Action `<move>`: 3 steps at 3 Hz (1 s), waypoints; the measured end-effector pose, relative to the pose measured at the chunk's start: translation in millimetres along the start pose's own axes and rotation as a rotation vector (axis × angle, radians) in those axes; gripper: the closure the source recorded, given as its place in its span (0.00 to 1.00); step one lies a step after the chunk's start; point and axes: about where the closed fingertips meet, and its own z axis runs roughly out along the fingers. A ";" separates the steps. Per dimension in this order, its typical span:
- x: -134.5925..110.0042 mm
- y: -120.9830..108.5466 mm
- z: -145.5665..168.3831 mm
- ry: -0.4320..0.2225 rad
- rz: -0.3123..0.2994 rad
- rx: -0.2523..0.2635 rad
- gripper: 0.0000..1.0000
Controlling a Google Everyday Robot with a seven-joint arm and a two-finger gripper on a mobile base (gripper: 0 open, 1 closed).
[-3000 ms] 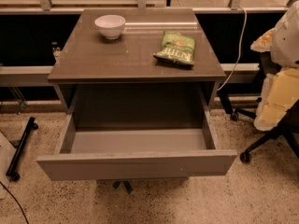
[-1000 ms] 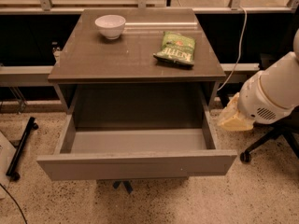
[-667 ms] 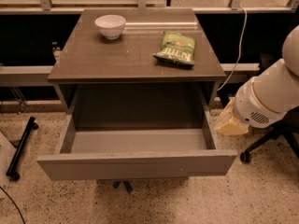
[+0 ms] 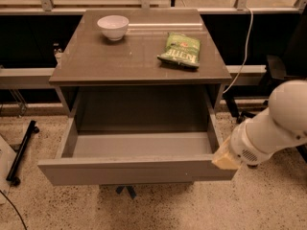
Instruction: Close top drawer
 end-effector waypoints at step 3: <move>39.6 -1.0 79.4 0.008 0.106 -0.040 1.00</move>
Offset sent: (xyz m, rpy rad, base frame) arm 0.0006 -0.0111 -0.1372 0.0599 0.1083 -0.1351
